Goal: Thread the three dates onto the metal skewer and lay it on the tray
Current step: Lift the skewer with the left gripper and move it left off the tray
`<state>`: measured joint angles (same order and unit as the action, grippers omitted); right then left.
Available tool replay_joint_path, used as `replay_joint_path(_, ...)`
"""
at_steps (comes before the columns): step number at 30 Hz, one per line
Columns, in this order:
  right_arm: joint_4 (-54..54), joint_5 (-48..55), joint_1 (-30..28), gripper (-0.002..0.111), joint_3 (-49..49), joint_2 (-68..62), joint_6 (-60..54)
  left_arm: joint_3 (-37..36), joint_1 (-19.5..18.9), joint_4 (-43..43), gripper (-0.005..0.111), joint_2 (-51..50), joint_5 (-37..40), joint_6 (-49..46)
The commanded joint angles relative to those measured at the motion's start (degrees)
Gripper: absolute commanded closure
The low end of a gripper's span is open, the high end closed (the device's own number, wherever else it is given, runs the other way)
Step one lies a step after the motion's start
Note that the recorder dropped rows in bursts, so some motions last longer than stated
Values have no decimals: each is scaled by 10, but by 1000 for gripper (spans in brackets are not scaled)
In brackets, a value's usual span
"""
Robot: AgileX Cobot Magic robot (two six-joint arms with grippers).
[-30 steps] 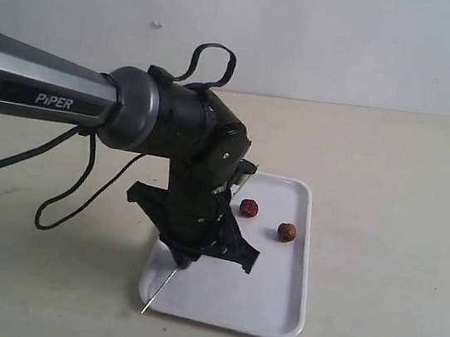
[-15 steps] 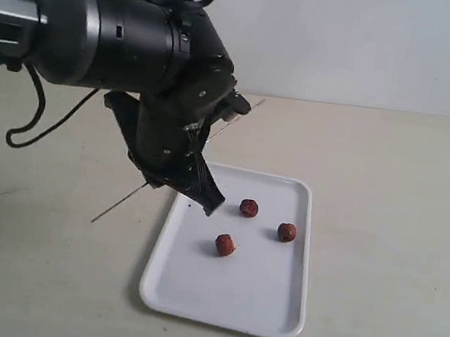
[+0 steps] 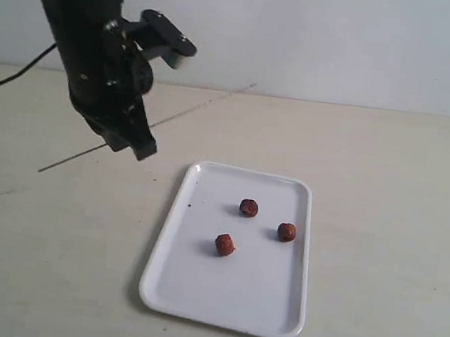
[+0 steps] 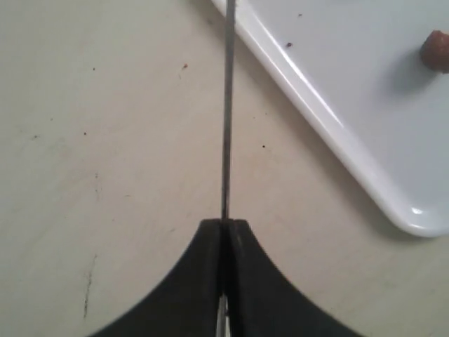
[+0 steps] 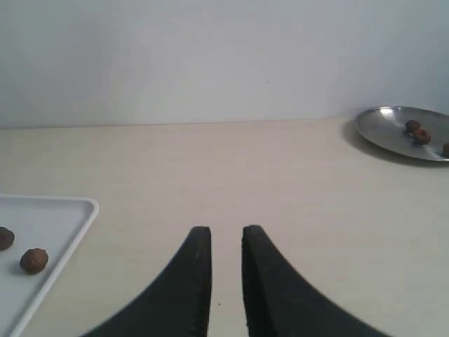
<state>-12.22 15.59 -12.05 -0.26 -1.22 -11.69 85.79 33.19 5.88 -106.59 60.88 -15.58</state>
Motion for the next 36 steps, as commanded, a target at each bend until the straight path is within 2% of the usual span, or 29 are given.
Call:
replay_joint_path(1,2,-3,1,91,3,3,0,2,-55,-75,107,22,5,-96)
replay_joint_path(6,2,-3,1,91,3,3,0,-13,-104,-227,107,22,16,-269)
replay_joint_path(8,2,-3,1,91,3,3,0,-16,-109,-267,107,22,38,-332)
replay_joint_path(10,2,-3,1,91,3,3,0,-16,-109,-281,107,22,64,-344)
replay_joint_path(12,2,-3,1,91,3,3,0,-16,-109,-284,107,22,91,-336)
replay_joint_path(28,4,-9,1,91,3,3,-11,-69,-109,-165,107,22,91,-311)
replay_joint_path(32,8,-135,1,91,3,3,-50,-72,-109,-155,107,22,91,-310)
replay_joint_path(36,1,-212,1,91,3,3,-2,-72,-109,-155,107,22,80,-310)
